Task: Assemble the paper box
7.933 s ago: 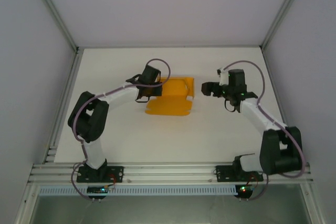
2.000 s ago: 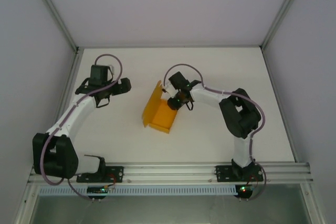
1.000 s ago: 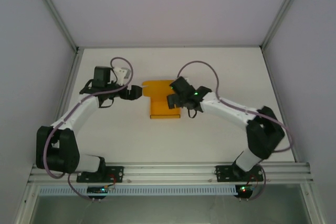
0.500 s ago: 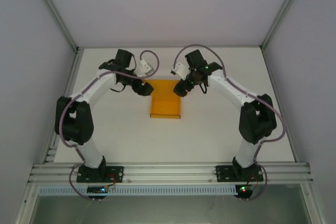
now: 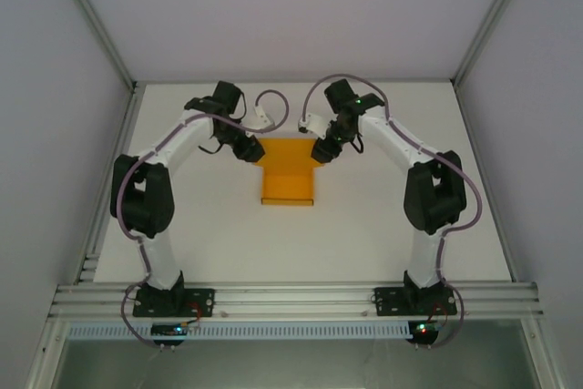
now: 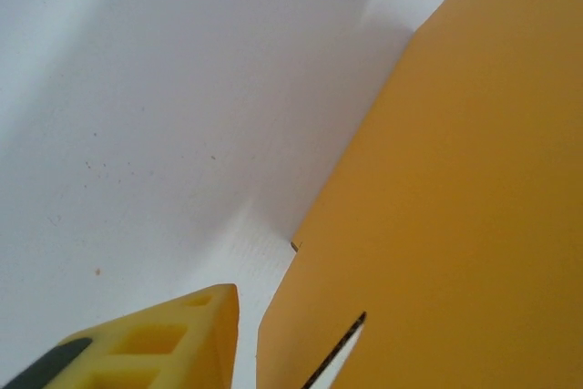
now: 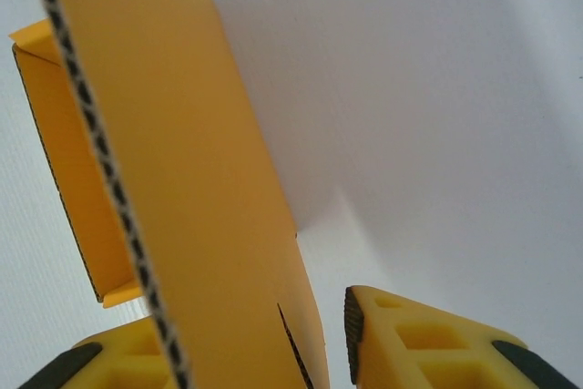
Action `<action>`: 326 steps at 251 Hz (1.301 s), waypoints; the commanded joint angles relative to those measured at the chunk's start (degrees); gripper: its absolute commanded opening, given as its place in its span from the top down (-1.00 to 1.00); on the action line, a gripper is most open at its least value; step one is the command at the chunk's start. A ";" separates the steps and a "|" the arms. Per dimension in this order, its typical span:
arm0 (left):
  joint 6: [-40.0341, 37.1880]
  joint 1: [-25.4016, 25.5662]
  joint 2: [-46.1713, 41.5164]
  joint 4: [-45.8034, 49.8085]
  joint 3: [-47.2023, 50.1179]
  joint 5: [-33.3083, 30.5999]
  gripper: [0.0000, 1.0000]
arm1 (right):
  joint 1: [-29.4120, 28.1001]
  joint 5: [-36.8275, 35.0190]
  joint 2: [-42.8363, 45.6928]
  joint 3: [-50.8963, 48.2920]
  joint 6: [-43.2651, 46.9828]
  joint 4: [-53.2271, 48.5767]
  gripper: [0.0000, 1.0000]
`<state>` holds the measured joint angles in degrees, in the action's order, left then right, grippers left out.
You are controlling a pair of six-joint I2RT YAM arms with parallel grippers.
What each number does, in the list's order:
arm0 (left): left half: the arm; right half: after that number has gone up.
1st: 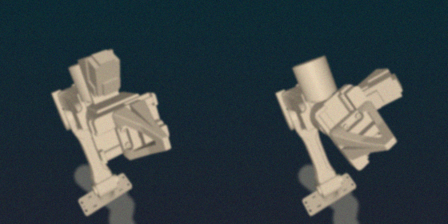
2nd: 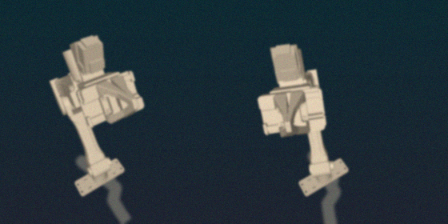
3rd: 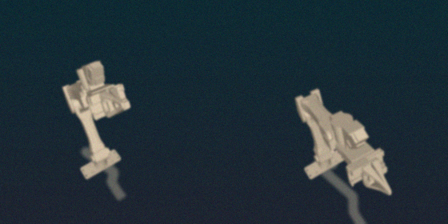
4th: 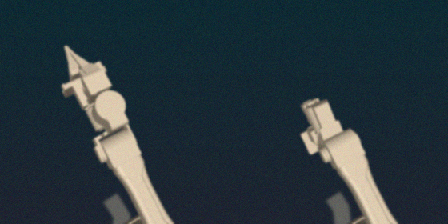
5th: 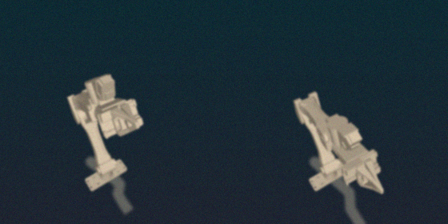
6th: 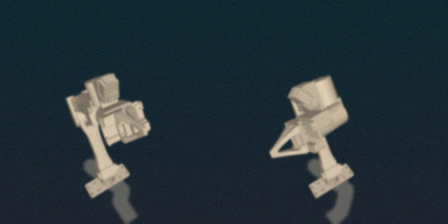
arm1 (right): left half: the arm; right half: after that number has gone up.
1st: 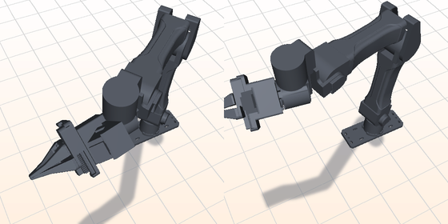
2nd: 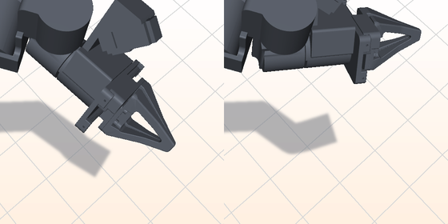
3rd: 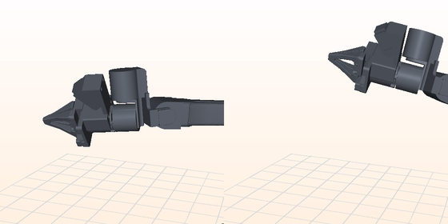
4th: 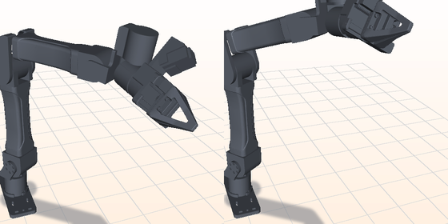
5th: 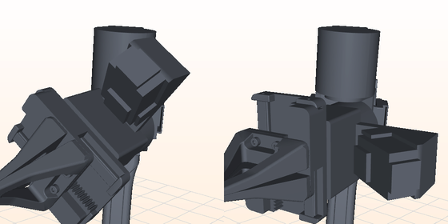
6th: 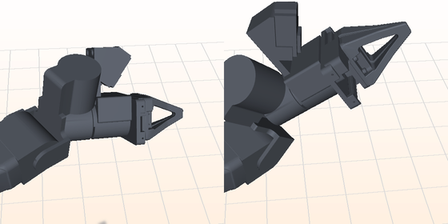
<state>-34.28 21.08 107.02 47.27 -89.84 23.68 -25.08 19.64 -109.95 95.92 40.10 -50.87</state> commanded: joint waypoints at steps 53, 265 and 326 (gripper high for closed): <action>0.68 1.49 0.99 0.50 -1.58 -0.89 1.00 | -0.03 1.33 -1.73 1.72 2.20 -1.93 0.72; 59.38 8.94 0.35 -23.94 2.35 -27.95 1.00 | -5.39 -32.79 3.07 -8.03 -68.27 35.93 0.99; 70.33 9.57 2.99 -34.33 5.55 -27.84 1.00 | -8.62 -37.00 -1.01 -10.04 -73.82 42.67 0.98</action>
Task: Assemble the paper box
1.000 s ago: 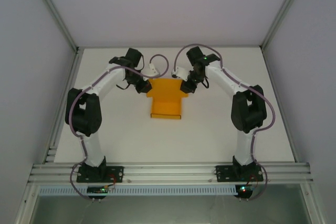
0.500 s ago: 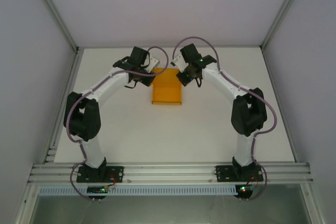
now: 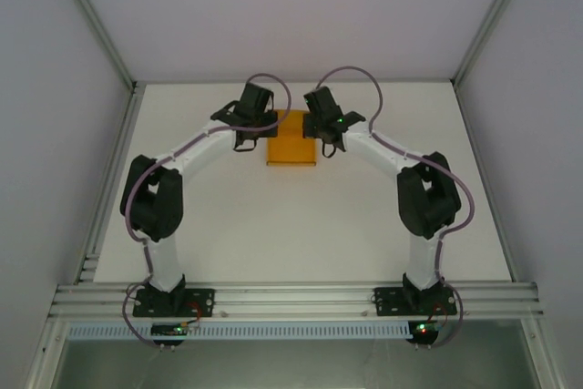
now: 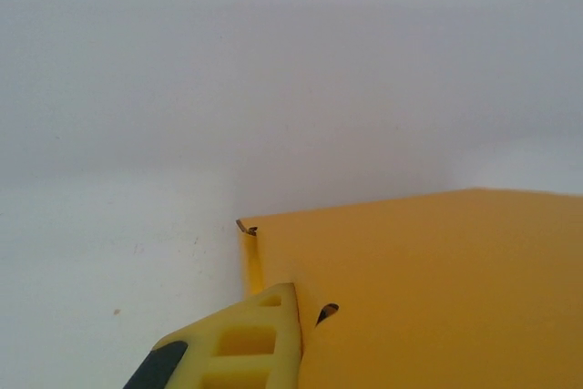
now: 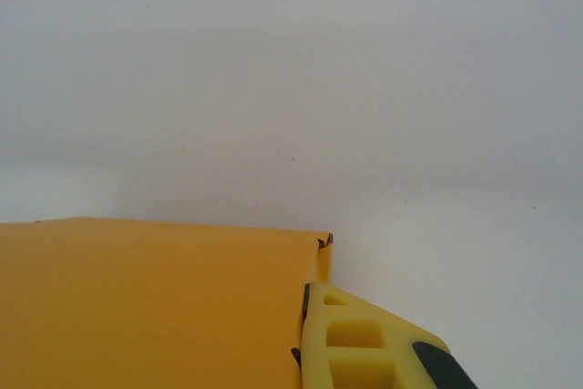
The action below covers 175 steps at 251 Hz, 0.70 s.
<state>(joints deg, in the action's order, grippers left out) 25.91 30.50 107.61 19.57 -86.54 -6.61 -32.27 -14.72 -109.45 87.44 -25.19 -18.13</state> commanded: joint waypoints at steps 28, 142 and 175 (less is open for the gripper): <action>11.61 0.32 3.85 -11.20 5.07 2.26 1.00 | -1.44 -5.86 -1.73 -6.90 -10.31 18.34 0.97; 11.54 1.59 5.62 -23.67 18.48 -0.30 1.00 | -4.62 -12.24 -2.92 -22.24 -1.80 39.64 0.98; 9.96 2.17 3.82 -27.65 24.00 -0.03 1.00 | -5.34 -11.61 -2.38 -29.09 0.58 48.39 0.96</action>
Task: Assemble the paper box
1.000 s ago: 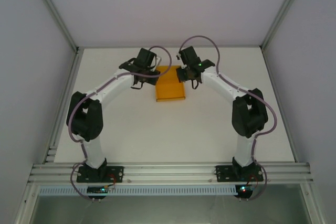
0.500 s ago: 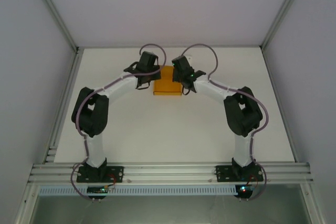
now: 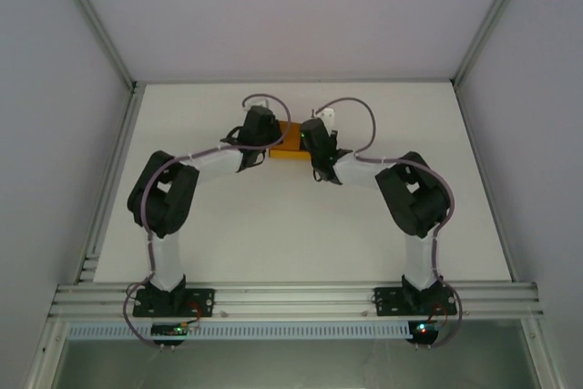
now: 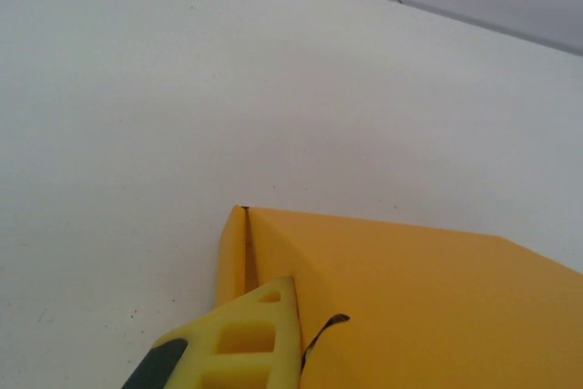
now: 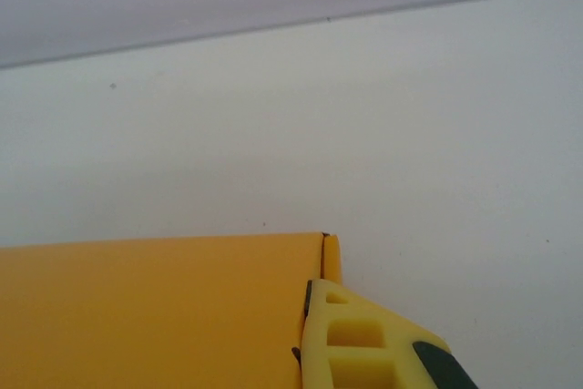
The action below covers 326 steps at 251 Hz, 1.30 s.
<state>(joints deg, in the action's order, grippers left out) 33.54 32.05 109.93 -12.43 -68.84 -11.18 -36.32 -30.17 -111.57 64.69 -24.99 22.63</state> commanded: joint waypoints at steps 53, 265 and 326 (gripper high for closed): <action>-0.76 2.07 -2.29 6.20 10.65 -0.59 0.92 | -2.88 2.89 0.77 -11.26 4.17 12.70 0.95; -10.24 4.32 -23.29 23.52 10.60 5.70 -0.99 | -5.36 1.42 0.00 -12.16 6.36 9.16 0.96; -5.56 1.10 -25.31 34.11 0.58 4.73 -0.99 | -5.43 1.18 0.29 -11.87 7.49 9.18 0.95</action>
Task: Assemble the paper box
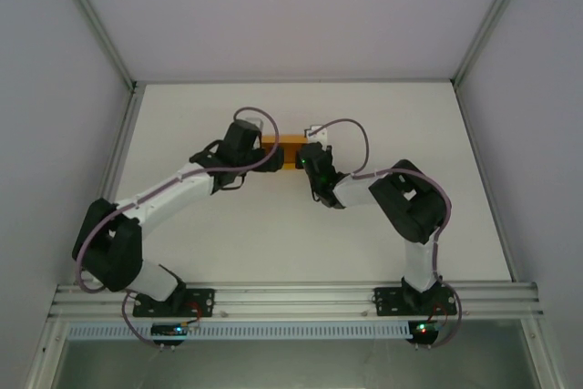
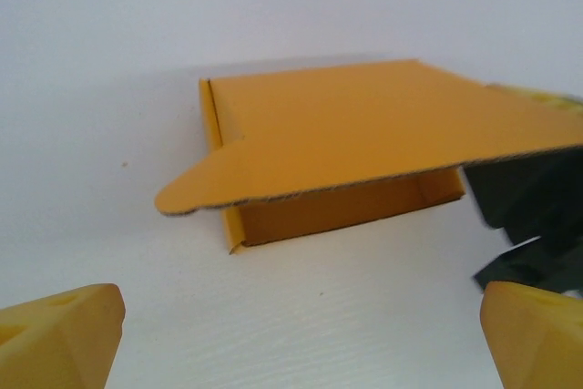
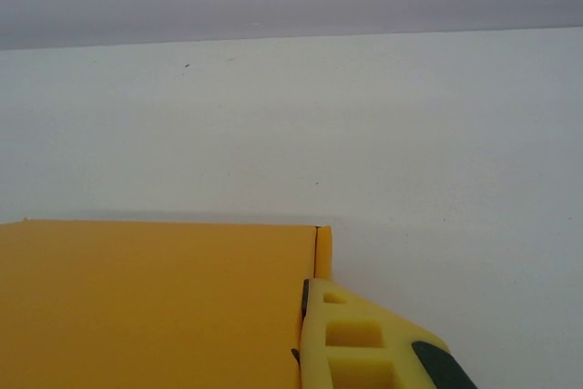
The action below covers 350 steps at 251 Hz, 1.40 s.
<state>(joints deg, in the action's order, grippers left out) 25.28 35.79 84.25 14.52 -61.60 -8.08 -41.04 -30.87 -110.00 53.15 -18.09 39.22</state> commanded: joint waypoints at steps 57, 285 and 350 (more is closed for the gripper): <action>6.43 -10.66 14.89 7.57 -18.40 12.71 -0.99 | -0.71 3.10 -2.06 0.40 -0.28 -8.21 0.90; 7.84 -12.68 25.48 4.47 -12.17 18.18 -0.48 | -2.91 14.16 15.66 -1.75 -3.18 -35.25 -0.37; 6.78 -13.74 27.14 0.96 -10.73 19.14 -0.45 | 0.96 24.73 22.36 -4.73 -2.24 -38.19 -0.75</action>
<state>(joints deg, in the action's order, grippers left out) 33.52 23.09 108.42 15.25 -74.00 12.47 -42.54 -13.72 -91.02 49.82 -20.53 5.19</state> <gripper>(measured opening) 0.732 0.833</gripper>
